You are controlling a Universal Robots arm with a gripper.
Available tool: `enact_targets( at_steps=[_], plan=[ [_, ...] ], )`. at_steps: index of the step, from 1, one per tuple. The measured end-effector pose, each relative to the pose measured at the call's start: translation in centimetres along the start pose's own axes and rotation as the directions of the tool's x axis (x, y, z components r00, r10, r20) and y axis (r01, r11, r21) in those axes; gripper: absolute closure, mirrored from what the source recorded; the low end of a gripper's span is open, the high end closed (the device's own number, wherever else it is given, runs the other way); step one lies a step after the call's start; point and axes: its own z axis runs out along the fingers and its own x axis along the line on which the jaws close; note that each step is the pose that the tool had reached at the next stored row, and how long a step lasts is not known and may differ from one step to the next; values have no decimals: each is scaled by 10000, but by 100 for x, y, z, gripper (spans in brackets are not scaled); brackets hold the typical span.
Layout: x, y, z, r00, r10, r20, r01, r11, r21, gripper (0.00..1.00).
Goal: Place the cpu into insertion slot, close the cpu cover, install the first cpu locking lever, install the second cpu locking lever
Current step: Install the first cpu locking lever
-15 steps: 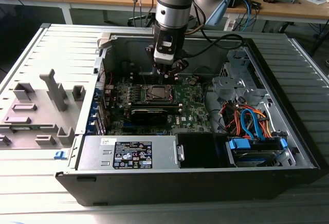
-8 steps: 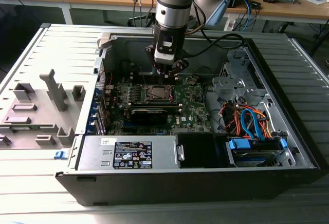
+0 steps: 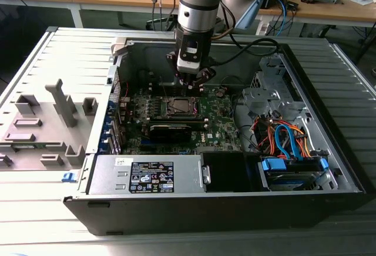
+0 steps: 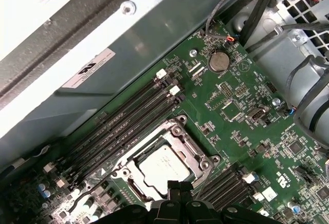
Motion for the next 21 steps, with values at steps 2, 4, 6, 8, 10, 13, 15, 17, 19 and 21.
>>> enact_targets(
  at_steps=[2,4,6,8,10,13,15,17,19,21],
  plan=[
    [0,0,0,10000,-28,2,28,10000,-1,89],
    [0,0,0,10000,-52,3,52,10000,0,89],
    [0,0,0,10000,-75,5,75,10000,0,89],
    [0,0,0,9999,-119,8,119,9999,0,89],
    [0,0,0,9997,-256,18,256,9997,0,89],
    [0,0,0,9996,-291,21,291,9996,0,89],
    [0,0,0,9995,-323,23,323,9995,-1,89],
    [0,0,0,9994,-347,25,347,9994,-1,89],
    [0,0,0,9993,-368,26,368,9993,0,89],
    [0,0,0,9992,-396,28,396,9992,0,89]
  ],
)
